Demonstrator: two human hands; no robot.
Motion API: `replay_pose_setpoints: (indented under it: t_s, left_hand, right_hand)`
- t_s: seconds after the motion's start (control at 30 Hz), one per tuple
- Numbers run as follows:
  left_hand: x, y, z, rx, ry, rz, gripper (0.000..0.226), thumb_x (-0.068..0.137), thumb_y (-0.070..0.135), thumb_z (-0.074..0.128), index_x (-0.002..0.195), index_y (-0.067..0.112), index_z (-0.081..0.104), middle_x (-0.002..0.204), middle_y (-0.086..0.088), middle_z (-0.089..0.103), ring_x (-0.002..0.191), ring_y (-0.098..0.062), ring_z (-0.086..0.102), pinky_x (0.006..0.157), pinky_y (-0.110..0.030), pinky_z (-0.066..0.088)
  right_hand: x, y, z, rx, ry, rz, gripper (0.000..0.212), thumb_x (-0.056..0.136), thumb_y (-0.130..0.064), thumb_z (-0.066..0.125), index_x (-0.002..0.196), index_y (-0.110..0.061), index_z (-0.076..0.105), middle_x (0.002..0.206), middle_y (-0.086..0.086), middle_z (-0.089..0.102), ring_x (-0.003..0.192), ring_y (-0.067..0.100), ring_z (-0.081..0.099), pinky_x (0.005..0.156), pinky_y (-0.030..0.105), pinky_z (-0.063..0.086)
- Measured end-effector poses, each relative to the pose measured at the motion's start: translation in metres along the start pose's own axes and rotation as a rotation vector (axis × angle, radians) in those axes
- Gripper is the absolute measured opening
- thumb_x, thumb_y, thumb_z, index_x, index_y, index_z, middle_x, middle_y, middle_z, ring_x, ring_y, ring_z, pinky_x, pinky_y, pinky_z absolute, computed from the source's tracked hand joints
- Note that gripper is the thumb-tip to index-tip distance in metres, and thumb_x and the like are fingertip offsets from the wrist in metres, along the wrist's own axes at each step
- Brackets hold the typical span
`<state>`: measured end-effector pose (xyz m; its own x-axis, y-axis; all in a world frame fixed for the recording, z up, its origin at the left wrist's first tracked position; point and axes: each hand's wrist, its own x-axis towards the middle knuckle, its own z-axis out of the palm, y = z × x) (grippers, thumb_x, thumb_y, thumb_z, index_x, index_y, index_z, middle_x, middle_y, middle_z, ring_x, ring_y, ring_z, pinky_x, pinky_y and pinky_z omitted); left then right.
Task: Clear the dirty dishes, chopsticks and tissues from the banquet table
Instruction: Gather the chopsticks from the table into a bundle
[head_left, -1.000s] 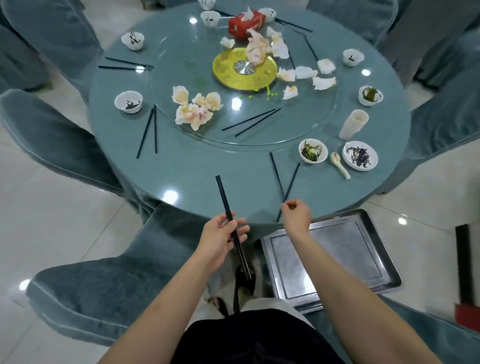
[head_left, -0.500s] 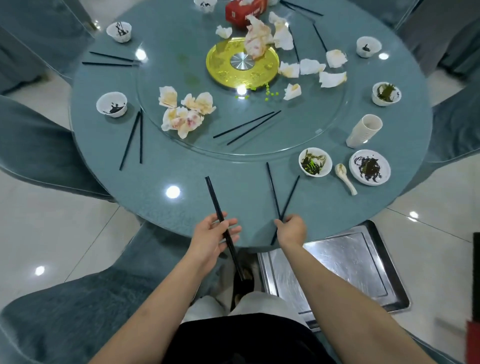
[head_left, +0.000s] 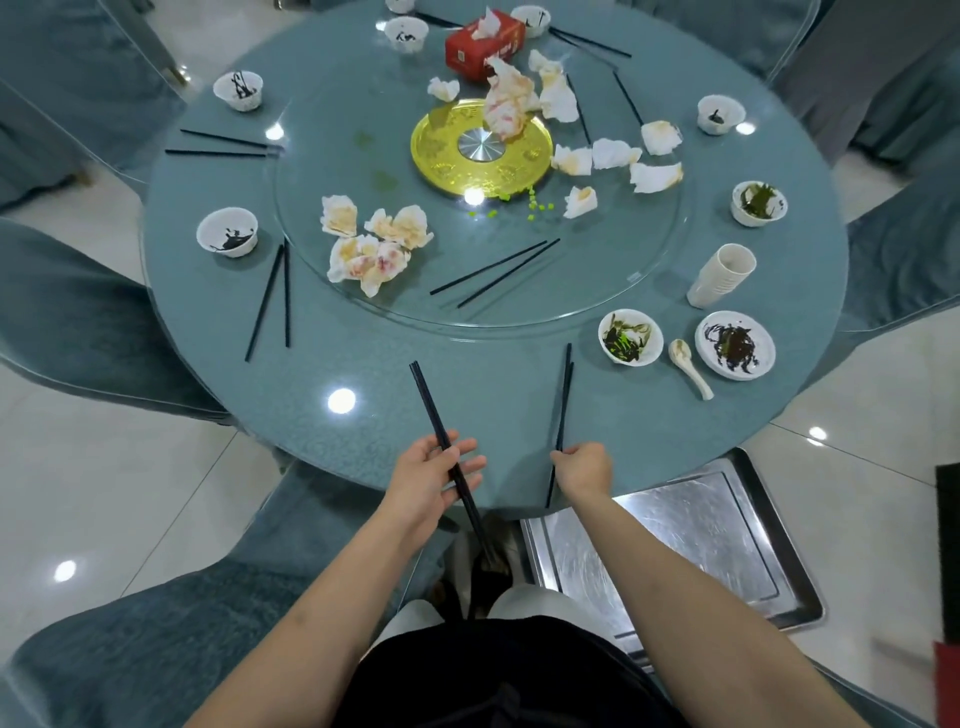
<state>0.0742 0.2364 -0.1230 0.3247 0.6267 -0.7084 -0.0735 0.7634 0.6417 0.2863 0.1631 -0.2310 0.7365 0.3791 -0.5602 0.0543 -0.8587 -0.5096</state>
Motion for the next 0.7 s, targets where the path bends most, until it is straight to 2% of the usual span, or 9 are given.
replay_pose_setpoints:
  t_s: [0.07,0.17,0.2,0.3,0.47,0.57,0.63,0.7]
  left_hand:
    - [0.002,0.003,-0.003,0.001,-0.008,0.003,0.026,0.105,0.002,0.051,0.131,0.003,0.053,0.122,-0.016,0.070,0.100,-0.029,0.074,0.083,-0.037,0.061]
    - [0.004,0.010,-0.004,-0.042,-0.018,-0.006,0.029,0.106,-0.001,0.045,0.134,0.004,0.049,0.117,-0.017,0.070,0.097,-0.029,0.073,0.082,-0.037,0.061]
    - [0.005,0.012,-0.004,-0.056,-0.021,-0.009,0.029,0.106,-0.002,0.043,0.135,0.003,0.048,0.116,-0.018,0.069,0.097,-0.029,0.072,0.084,-0.039,0.060]
    - [0.008,0.017,-0.002,-0.071,-0.022,-0.014,0.029,0.106,-0.004,0.044,0.134,0.001,0.049,0.115,-0.020,0.069,0.098,-0.028,0.072,0.086,-0.042,0.059]
    - [0.013,0.026,0.001,-0.132,-0.012,-0.013,0.029,0.104,-0.003,0.049,0.133,0.000,0.051,0.114,-0.021,0.070,0.097,-0.031,0.071,0.088,-0.044,0.059]
    - [0.011,0.034,0.003,-0.170,-0.017,0.011,0.027,0.105,0.007,0.054,0.131,0.001,0.052,0.120,-0.020,0.069,0.106,-0.033,0.071,0.090,-0.043,0.059]
    - [0.011,0.038,0.004,-0.193,-0.023,0.035,0.023,0.106,0.014,0.054,0.125,0.001,0.055,0.119,-0.018,0.069,0.104,-0.031,0.071,0.089,-0.042,0.059]
    - [0.010,0.042,0.005,-0.210,-0.034,0.060,0.018,0.107,0.017,0.052,0.118,0.003,0.056,0.116,-0.019,0.068,0.102,-0.029,0.070,0.081,-0.040,0.061]
  right_hand:
    - [-0.004,-0.003,-0.001,0.091,-0.045,0.003,0.030,0.085,-0.014,0.072,0.058,-0.011,0.062,0.055,0.004,0.060,0.059,0.026,0.058,0.061,0.030,0.046]
    - [-0.006,-0.010,-0.003,0.313,-0.124,0.030,0.014,0.081,-0.009,0.077,0.069,-0.007,0.072,0.064,0.007,0.070,0.067,0.027,0.069,0.074,0.043,0.063]
    - [-0.011,-0.015,-0.006,0.398,-0.164,0.032,0.011,0.083,-0.006,0.077,0.073,-0.005,0.072,0.068,0.009,0.071,0.070,0.027,0.070,0.074,0.042,0.064]
    - [-0.034,-0.040,-0.016,0.579,-0.310,-0.037,0.010,0.091,0.003,0.070,0.081,0.002,0.070,0.073,0.010,0.067,0.067,0.020,0.065,0.060,0.025,0.059]
    - [-0.064,-0.077,-0.030,0.519,-0.540,-0.258,0.003,0.093,-0.002,0.070,0.090,-0.001,0.070,0.075,0.006,0.066,0.069,0.016,0.063,0.067,0.026,0.056]
    - [-0.080,-0.094,-0.033,0.392,-0.690,-0.376,0.007,0.093,-0.006,0.071,0.086,-0.007,0.073,0.072,0.002,0.064,0.067,0.013,0.059,0.067,0.026,0.052]
    - [-0.090,-0.101,-0.032,0.320,-0.730,-0.416,0.009,0.093,-0.005,0.070,0.085,-0.006,0.074,0.069,0.002,0.063,0.063,0.013,0.057,0.064,0.024,0.050]
    - [-0.096,-0.106,-0.031,0.286,-0.733,-0.419,0.008,0.093,-0.002,0.068,0.087,-0.004,0.073,0.067,0.001,0.065,0.060,0.011,0.058,0.061,0.021,0.049]
